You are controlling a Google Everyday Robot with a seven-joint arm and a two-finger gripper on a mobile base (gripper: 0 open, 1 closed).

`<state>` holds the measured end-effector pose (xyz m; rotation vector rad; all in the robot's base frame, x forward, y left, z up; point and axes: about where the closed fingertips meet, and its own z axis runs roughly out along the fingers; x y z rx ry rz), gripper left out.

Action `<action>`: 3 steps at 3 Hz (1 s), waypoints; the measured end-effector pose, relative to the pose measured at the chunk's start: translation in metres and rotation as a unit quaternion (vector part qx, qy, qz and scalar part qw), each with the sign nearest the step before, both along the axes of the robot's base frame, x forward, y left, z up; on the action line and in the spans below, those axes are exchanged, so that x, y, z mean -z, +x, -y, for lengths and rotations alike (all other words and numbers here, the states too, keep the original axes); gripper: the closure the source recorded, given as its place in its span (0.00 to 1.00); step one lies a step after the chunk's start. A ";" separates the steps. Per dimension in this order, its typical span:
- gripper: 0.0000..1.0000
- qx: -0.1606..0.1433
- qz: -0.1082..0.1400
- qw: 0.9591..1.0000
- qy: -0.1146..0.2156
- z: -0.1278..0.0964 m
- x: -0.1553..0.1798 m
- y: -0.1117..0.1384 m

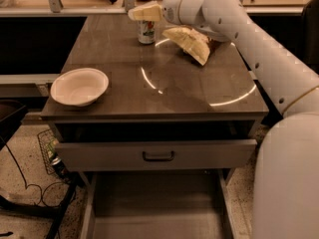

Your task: Place 7up can into middle drawer

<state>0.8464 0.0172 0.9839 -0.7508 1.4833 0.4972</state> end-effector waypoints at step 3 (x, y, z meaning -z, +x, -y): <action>0.00 -0.020 -0.058 0.997 0.038 -0.041 0.051 0.018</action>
Offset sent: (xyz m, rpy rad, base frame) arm 0.0212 0.0492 -0.0506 0.0744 0.1209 0.0590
